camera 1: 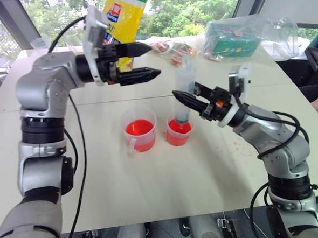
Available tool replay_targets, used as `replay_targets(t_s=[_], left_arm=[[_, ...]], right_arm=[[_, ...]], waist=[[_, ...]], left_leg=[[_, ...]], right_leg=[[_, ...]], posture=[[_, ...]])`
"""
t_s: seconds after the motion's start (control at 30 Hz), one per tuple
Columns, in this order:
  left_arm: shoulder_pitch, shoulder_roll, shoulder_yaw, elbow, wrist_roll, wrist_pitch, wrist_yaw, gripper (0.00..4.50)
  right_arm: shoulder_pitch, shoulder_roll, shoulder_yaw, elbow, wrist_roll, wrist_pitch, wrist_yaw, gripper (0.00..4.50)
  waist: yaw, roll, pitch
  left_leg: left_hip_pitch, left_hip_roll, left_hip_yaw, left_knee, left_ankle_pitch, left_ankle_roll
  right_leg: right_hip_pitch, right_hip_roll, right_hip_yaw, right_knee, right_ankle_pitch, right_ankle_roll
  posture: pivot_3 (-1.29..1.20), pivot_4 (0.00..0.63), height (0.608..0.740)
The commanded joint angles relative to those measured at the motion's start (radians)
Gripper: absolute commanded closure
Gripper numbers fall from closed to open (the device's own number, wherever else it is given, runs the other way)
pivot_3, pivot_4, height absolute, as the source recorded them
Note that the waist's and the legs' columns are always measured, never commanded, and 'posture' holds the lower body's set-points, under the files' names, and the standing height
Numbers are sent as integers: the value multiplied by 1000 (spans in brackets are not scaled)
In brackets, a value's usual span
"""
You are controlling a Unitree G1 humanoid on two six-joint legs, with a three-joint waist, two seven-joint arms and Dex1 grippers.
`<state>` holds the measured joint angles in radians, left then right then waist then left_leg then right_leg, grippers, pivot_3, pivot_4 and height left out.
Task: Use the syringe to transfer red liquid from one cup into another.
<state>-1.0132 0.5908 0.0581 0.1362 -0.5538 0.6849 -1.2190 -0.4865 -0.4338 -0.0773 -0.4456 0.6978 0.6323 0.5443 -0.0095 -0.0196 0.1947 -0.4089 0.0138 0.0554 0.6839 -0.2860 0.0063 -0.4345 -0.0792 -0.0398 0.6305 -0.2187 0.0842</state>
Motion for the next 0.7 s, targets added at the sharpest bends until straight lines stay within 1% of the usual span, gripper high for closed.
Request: replay_targets(t_s=[0.03, 0.17, 0.23, 0.3, 0.37, 0.43, 0.53, 0.6, 0.7], left_arm=[[27, 24, 29, -67, -34, 17, 16, 39], [77, 41, 40, -111, -56, 33, 38, 39], [109, 53, 36, -134, -52, 27, 43, 39], [146, 64, 33, -165, -56, 27, 50, 39], [179, 76, 32, -197, -61, 31, 57, 39], [211, 84, 34, -229, -71, 38, 67, 39], [247, 94, 32, -269, -80, 43, 83, 39], [262, 93, 36, -290, -92, 54, 98, 39], [287, 99, 31, -325, -98, 59, 112, 39]], right_arm=[[-73, -24, -66, -44, 61, 33, -34, 3152], [-168, -79, -141, -7, 124, 169, -139, 3152], [-223, -112, -213, 30, 200, 276, -219, 3152], [-256, -173, -275, 79, 253, 421, -296, 3152], [-244, -241, -294, 104, 271, 537, -324, 3152], [-211, -304, -282, 123, 275, 636, -320, 3152], [-167, -371, -216, 171, 241, 783, -324, 3152], [-145, -378, -184, 201, 216, 819, -319, 3152], [-138, -356, -150, 270, 181, 855, -311, 3152]], waist=[[0, 0, 0], [-1, 0, 0], [-1, 0, 0], [-1, 0, 0], [2, 0, 0], [2, 0, 0], [0, 0, 0], [-2, 0, 0], [-4, 0, 0]], left_leg=[[0, 0, 0, 0, 0, 0], [0, 0, 0, 0, 0, 0], [0, 0, 0, 0, 0, 0], [0, 0, 0, 0, 0, 0], [0, 0, 0, 0, 0, 0], [0, 0, 0, 0, 0, 1], [0, 0, 1, 0, -1, 1], [0, 0, 1, 0, -1, 1], [0, 0, 1, 0, -1, 1]], right_leg=[[0, 0, 0, 0, 0, 0], [0, 0, 0, 0, 0, 0], [0, 0, 0, 0, 0, 0], [0, 0, 0, 0, 0, 0], [0, -1, 0, 0, 0, 0], [0, -1, 0, -1, 0, -1], [0, -1, 0, -1, 0, 0], [0, -1, 0, -1, 0, 0], [0, 0, 1, -1, 0, 0]], posture=[[0, 150, 740], [0, 150, 740], [0, 150, 740], [0, 150, 740], [0, 150, 740], [0, 150, 740], [0, 150, 740], [0, 150, 740], [0, 150, 740]])
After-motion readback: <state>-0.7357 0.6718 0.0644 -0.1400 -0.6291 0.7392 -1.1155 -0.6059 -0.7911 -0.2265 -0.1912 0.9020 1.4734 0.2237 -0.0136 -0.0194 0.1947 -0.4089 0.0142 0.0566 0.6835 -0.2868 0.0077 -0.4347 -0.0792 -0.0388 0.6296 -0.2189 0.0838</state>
